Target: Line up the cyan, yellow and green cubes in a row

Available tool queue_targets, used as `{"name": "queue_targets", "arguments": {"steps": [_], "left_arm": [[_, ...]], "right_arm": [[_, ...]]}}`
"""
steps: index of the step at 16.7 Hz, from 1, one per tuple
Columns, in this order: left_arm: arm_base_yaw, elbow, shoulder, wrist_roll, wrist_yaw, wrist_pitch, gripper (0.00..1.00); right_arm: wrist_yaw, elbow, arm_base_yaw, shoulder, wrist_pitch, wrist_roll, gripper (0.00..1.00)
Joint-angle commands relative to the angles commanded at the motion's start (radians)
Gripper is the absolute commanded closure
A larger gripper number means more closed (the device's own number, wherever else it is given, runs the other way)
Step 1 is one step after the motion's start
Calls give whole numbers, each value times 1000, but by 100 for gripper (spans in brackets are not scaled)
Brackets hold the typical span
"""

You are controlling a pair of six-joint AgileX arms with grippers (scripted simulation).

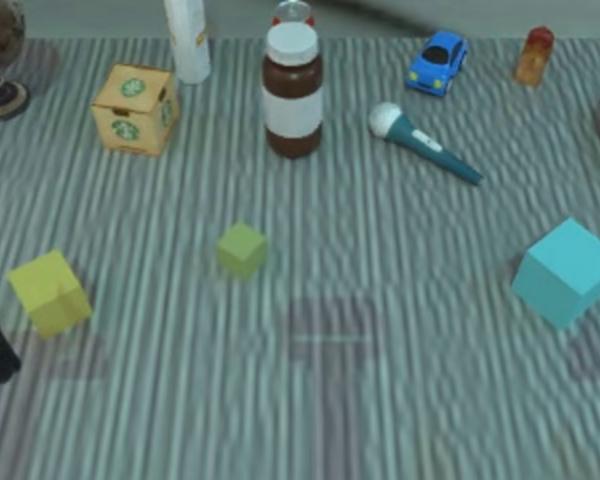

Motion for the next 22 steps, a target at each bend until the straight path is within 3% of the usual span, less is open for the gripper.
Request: {"name": "queue_targets", "arguments": {"steps": [5,9,22], "left_arm": [[-21,61,61,5,3,-43,0],[-80,287,291,22,6,-189,0],[-364,1447,1721,115,5,-958,0]], "right_arm": [[0,0,0,0,0,0,0],[0,0,0,0,0,0,0],[0,0,0,0,0,0,0]]}}
